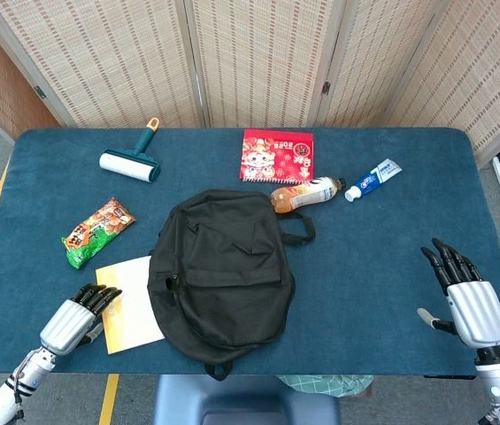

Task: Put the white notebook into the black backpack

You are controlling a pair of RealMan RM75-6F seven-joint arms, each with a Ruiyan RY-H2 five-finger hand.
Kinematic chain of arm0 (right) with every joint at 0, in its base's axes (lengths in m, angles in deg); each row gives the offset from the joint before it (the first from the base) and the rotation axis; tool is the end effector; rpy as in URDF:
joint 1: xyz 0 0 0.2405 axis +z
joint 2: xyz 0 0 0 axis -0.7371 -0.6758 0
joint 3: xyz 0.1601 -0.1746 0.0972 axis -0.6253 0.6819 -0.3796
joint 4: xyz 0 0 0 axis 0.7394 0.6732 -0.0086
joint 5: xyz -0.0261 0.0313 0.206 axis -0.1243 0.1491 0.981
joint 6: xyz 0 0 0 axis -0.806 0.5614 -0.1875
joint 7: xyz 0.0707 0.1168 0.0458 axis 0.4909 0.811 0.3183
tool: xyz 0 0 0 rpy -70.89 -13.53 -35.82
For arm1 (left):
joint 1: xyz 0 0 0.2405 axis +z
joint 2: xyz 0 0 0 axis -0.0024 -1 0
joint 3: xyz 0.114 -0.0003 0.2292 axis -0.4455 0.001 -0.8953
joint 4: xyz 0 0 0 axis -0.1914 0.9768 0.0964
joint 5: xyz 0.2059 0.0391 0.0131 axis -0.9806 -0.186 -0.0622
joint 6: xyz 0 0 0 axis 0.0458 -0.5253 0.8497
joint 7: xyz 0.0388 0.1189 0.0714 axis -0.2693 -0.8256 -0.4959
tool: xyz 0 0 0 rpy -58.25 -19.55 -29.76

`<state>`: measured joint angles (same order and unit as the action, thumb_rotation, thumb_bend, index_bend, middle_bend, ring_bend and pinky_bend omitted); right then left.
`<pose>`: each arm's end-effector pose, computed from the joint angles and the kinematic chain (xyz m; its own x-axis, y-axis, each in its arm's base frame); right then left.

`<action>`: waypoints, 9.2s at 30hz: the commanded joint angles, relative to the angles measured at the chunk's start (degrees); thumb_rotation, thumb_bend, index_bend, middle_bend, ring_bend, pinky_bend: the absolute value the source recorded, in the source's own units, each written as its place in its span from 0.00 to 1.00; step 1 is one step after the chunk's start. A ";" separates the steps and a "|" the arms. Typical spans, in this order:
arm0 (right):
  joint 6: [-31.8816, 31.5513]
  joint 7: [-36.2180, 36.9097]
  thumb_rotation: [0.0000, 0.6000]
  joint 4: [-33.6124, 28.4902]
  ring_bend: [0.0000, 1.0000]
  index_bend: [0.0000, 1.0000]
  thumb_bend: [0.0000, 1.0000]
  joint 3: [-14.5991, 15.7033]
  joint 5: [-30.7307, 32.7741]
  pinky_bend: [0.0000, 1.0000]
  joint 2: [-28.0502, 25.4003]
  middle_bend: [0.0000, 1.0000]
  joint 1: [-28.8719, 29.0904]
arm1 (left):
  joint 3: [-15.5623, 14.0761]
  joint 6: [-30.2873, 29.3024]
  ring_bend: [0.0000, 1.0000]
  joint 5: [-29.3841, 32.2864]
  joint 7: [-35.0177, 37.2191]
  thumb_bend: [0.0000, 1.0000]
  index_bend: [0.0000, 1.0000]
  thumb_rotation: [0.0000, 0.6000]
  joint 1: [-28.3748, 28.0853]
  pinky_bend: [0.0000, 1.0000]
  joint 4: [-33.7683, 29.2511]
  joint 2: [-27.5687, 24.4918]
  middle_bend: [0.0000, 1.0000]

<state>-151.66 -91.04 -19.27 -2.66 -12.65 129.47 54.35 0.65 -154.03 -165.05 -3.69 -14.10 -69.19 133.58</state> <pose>-0.2802 -0.1861 0.1537 0.4126 -0.0267 0.9105 -0.9054 -0.1221 0.4067 -0.3681 0.2236 0.0228 0.5978 0.0719 0.7984 0.7087 -0.5130 -0.4844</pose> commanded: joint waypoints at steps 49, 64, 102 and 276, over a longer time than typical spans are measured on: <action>0.06 -0.55 1.00 -0.11 0.07 0.00 0.00 -0.32 1.08 0.14 0.27 0.00 -0.32 | 0.80 -6.41 0.29 0.85 4.79 0.49 0.52 1.00 -2.35 0.26 0.33 1.94 0.32; 0.14 -0.94 1.00 -0.82 0.07 0.00 0.00 -0.37 0.60 0.14 -0.19 0.00 -0.07 | 2.99 -6.77 0.36 3.27 7.12 0.54 0.64 1.00 -1.05 0.30 0.37 2.21 0.41; 28.97 -2.06 1.00 -11.20 0.12 0.07 0.05 2.93 -5.68 0.14 5.65 0.11 18.41 | 13.91 -20.89 0.51 11.60 14.76 0.54 0.66 1.00 -4.10 0.32 -4.96 0.65 0.56; 23.52 -6.37 1.00 1.59 0.41 0.66 0.87 -25.86 45.40 0.32 37.31 0.40 49.00 | 16.19 -14.92 0.56 7.74 -0.14 0.57 0.66 1.00 -19.65 0.38 -5.59 20.53 0.61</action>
<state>-128.10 -97.37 -17.72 -28.49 32.70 166.77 103.30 16.38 -168.74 -157.76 -3.73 -33.35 -74.83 153.88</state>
